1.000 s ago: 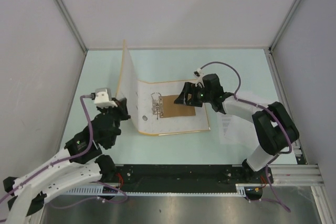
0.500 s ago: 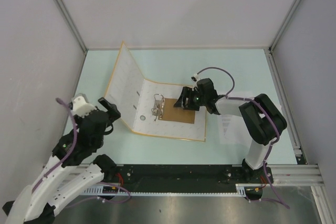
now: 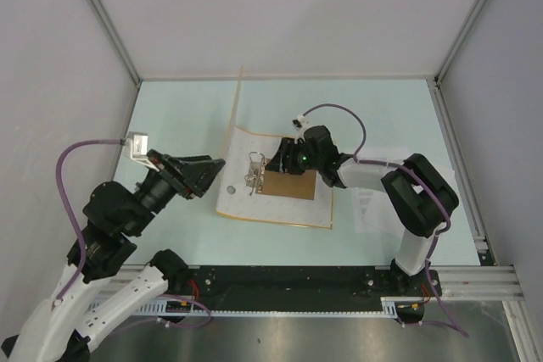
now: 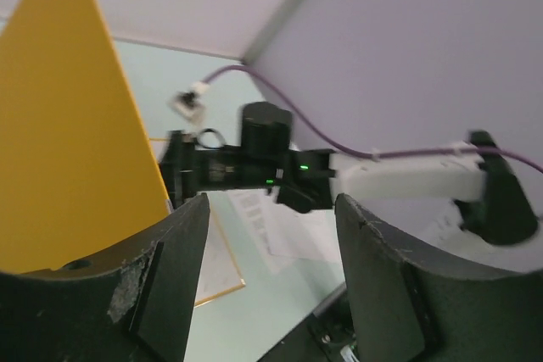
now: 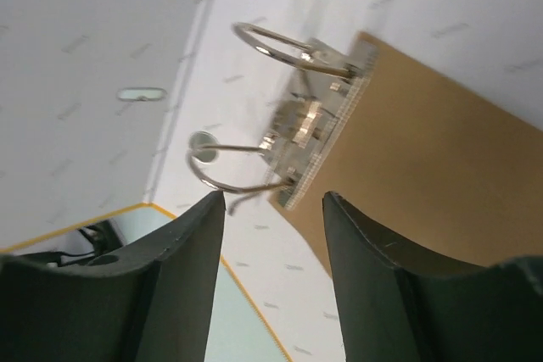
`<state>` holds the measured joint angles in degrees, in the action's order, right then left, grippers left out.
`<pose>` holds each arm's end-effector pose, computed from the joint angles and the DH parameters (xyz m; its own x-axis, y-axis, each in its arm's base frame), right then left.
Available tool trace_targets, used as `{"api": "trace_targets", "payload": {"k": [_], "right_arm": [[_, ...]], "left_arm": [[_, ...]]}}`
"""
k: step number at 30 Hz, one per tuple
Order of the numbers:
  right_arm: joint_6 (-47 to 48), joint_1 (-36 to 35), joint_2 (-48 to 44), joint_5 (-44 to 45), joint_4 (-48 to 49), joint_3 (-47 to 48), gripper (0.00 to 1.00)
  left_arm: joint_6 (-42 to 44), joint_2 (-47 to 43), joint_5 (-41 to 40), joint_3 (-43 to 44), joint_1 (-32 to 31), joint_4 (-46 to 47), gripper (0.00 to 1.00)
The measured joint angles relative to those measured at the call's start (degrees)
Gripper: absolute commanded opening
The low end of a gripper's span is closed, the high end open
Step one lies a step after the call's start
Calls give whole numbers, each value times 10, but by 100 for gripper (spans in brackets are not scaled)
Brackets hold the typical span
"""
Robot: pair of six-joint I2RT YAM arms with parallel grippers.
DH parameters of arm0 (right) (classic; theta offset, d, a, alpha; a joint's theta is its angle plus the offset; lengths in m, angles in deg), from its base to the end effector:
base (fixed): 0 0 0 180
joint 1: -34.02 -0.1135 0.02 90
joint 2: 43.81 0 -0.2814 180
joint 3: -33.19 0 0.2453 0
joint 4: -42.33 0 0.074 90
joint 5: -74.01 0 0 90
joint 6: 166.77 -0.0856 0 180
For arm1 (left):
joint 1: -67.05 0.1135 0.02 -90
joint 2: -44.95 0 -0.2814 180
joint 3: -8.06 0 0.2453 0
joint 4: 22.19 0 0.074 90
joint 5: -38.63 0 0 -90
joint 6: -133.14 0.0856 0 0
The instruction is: Put the files into the folder
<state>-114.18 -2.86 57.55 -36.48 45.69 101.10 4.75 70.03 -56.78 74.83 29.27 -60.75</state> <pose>0.3128 0.2721 0.1769 -0.8073 0.1058 -0.5806 -0.3953 0.6336 0.6650 0.0897 -0.0594 0.4046 -0.2987 -0.5507 -0.7794 0.4465 0.6412 -0.6241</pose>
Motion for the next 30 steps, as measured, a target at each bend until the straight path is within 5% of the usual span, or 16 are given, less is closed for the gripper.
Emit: {"api": "trace_targets", "payload": {"k": [8,14,25,30], "right_arm": [[-45,-55,29,7,43,64,49],[-13,-112,23,64,10,139,48],[8,-159,113,84,10,286,49],[-2,-164,207,71,5,345,50]], "left_arm": [[28,78,155,22,0,72,67],[50,143,197,139,0,58,72],[39,192,144,192,0,27,64],[60,248,-6,172,0,-4,65]]}}
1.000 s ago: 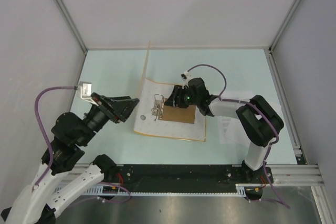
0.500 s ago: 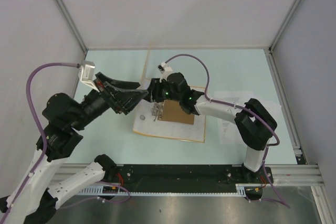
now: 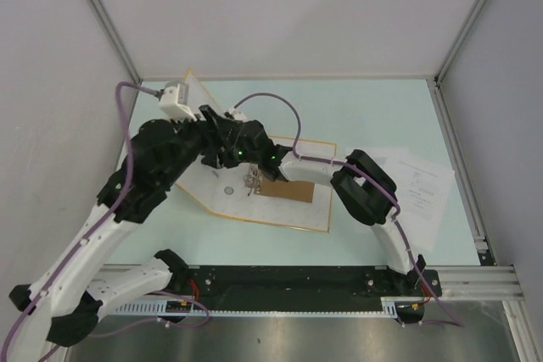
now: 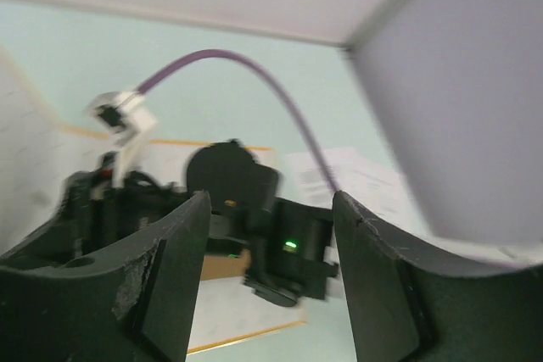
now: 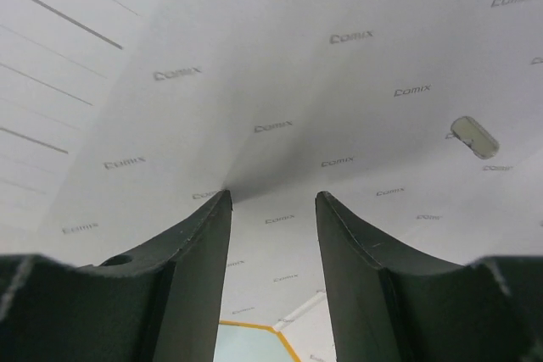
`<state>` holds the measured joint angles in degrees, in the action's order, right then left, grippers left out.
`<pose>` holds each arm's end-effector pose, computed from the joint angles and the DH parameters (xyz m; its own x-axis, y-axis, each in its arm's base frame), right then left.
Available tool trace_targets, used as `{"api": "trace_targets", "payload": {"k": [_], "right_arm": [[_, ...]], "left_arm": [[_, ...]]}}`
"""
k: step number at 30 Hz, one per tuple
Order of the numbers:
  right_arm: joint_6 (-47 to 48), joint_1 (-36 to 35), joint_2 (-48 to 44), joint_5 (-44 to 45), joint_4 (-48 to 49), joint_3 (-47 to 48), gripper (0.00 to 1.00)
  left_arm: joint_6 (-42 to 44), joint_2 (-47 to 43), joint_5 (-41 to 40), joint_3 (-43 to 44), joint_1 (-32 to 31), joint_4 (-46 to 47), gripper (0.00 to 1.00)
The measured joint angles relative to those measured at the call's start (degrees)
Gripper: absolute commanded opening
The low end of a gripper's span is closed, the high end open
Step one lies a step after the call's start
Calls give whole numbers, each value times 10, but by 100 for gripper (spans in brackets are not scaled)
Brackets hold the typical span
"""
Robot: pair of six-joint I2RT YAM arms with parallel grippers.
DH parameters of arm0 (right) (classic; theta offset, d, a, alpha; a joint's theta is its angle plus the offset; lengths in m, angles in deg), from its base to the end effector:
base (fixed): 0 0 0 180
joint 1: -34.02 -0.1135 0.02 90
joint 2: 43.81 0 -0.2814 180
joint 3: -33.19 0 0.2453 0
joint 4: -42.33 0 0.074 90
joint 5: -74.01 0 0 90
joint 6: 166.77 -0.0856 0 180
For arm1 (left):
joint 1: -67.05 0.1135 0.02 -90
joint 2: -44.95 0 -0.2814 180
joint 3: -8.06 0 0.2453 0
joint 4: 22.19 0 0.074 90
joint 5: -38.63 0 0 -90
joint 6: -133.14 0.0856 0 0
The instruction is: Put the files into the folder
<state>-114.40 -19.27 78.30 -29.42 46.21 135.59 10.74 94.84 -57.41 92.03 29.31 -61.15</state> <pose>0.3139 0.4542 0.2262 -0.6868 0.0724 -0.7233 -0.6238 0.4521 0.6376 0.1640 -0.1156 0.4526 -0.3385 -0.4118 -0.8461 0.4079 0.7461 -0.5263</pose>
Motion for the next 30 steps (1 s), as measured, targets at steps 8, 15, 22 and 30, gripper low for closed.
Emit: {"api": "trace_targets", "payload": {"k": [8,15,22,30], "right_arm": [[-7,-12,122,-34,-28,91,50],[-16,-9,167,-56,-44,109,52],[-2,-1,140,-92,-90,106,55],[-9,27,2,-134,-124,73,63]], "left_arm": [[-4,3,-157,-131,94,-45,66],[-32,-70,-143,-189,214,-40,65],[-36,-22,-91,-212,240,-5,62],[-37,8,-32,-215,241,34,63]]}}
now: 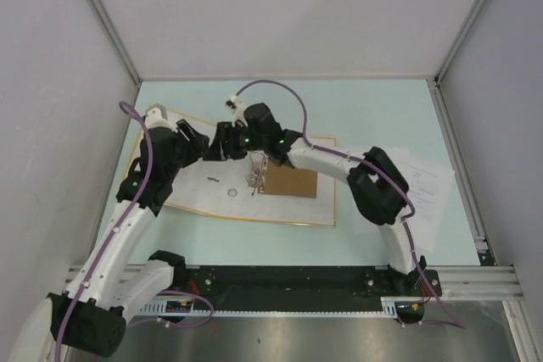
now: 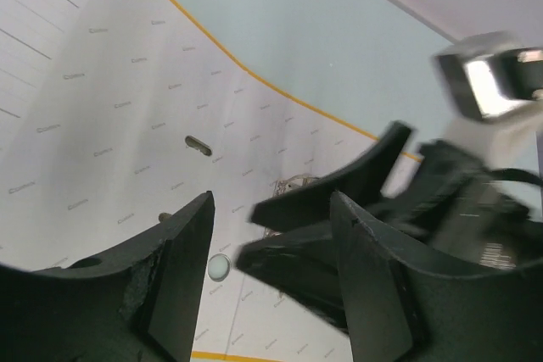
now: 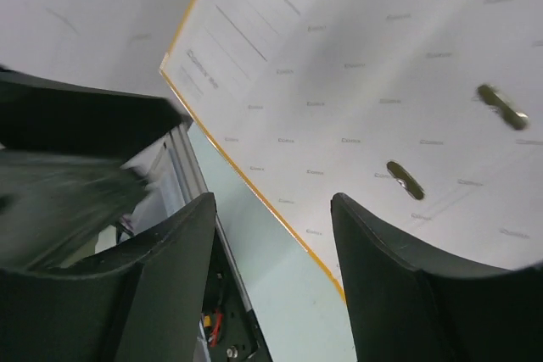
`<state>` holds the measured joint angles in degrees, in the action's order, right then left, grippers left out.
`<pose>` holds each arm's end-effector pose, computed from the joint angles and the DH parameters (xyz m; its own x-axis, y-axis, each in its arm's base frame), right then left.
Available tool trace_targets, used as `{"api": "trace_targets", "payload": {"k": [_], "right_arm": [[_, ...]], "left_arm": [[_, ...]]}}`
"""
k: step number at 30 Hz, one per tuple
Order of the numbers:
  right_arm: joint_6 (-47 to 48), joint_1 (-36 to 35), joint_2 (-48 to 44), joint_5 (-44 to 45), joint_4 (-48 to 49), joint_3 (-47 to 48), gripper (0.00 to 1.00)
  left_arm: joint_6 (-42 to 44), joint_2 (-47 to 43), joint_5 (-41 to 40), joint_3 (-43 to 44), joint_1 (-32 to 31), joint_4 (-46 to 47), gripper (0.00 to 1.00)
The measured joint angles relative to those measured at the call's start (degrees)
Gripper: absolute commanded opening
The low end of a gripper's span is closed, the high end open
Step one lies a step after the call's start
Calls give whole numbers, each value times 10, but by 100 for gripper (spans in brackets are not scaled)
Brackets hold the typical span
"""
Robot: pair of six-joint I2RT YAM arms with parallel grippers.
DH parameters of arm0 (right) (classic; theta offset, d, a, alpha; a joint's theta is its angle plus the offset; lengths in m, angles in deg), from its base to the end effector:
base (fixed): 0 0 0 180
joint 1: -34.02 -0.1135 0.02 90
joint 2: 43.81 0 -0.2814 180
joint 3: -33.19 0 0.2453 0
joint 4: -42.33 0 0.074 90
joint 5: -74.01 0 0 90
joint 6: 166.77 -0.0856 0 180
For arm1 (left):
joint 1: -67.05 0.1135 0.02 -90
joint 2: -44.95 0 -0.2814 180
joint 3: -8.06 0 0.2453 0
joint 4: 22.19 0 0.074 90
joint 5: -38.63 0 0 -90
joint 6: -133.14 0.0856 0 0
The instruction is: Put the files into the folder
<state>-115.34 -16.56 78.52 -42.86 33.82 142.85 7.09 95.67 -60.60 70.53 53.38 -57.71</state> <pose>0.3194 0.4495 0.2432 -0.7759 -0.0680 -0.6272 -0.6050 0.3623 0.7090 0.2239 -0.0403 0.3174 -0.3700 -0.5078 -0.7780 -0.1572 0.8595 -0.4863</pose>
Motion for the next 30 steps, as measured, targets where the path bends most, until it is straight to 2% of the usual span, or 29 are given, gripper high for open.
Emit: {"api": "trace_targets", "payload": {"k": [3,7,12,13,16,21,22,26,30], "right_arm": [[-1,32,-73,9,-18,-42,63],[32,73,-139,39,-62,-94,60],[74,112,-177,60,-104,-183,52],[83,118,-177,61,-108,-203,44],[114,133,-175,56,-115,-252,32],[138,137,-154,39,-96,-264,31],[138,138,-149,36,-85,-264,26],[132,140,-121,19,-41,-264,21],[115,143,-88,0,4,-264,17]], "left_arm": [[1,20,18,-9,0,13,62],[8,48,69,-34,2,31,73],[26,80,161,-66,-1,59,71],[28,86,170,-70,-3,61,64],[37,101,183,-87,-18,67,59],[41,99,189,-123,-52,77,55],[41,99,189,-129,-63,78,54],[35,100,185,-153,-98,92,52],[24,101,184,-180,-103,111,51]]}}
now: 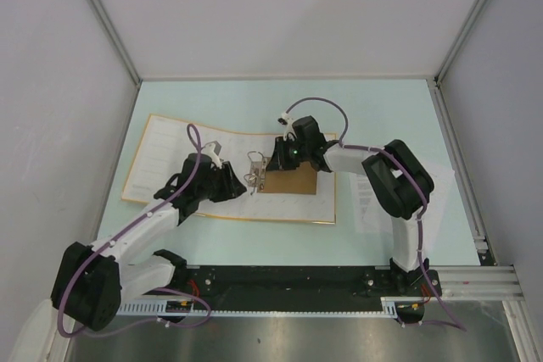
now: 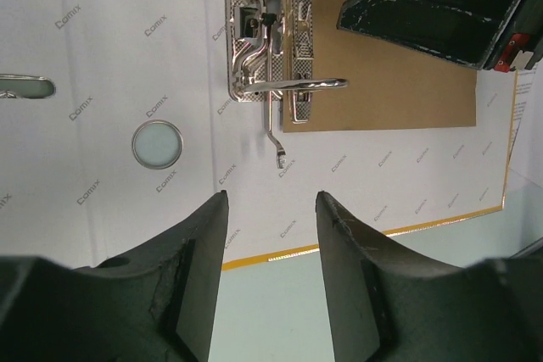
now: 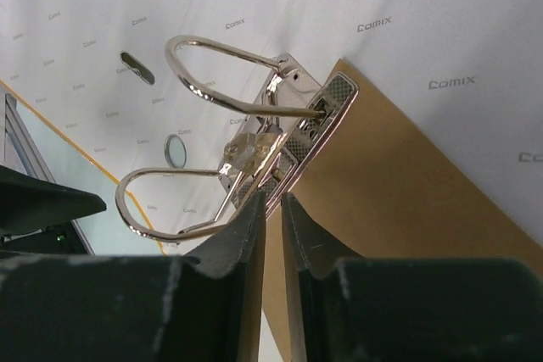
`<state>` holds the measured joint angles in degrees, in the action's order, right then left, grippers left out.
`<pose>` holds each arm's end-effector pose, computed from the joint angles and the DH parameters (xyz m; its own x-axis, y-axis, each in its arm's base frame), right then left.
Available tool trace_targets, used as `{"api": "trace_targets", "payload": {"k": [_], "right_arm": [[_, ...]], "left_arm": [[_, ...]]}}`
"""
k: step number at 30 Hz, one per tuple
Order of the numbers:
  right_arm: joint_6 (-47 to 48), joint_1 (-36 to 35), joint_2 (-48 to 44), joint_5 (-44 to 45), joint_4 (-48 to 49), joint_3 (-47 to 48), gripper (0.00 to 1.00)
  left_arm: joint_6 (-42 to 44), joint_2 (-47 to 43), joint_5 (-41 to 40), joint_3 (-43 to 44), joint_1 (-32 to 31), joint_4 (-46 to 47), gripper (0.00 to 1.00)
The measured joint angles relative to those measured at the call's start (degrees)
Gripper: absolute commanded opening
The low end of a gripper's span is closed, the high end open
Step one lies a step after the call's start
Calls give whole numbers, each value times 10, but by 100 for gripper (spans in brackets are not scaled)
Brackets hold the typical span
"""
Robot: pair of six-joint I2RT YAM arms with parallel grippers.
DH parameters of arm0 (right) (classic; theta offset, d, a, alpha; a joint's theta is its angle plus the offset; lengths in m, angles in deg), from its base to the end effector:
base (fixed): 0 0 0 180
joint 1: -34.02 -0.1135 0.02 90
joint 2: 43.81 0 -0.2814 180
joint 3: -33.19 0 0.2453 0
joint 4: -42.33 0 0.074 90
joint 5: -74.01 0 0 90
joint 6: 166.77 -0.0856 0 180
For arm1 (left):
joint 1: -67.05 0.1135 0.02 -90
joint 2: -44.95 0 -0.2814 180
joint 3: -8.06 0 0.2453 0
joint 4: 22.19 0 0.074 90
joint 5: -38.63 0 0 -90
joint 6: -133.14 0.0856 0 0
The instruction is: Put the files into the folder
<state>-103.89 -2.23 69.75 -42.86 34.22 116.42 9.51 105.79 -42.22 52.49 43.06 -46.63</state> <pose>0.3497 0.3044 0.1541 -0.8168 -0.0947 -0.5691 -0.4950 0.6215 0.6071 0.2120 -0.1092 0.1863 -0.7807 -0.2510 -0.5722 0.0948 0.8576 -0.5055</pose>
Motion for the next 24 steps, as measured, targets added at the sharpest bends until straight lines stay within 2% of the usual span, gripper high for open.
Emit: {"api": "trace_targets", "payload": {"k": [9,24], "right_arm": [[-29,0,17,-16,54,0,9],[-33,-39,26,-19,49,0,7]], "left_arm": [[-9,18,-2,-5,-2,25,50],[-15,31,-6,-5,-9,38,50]]}}
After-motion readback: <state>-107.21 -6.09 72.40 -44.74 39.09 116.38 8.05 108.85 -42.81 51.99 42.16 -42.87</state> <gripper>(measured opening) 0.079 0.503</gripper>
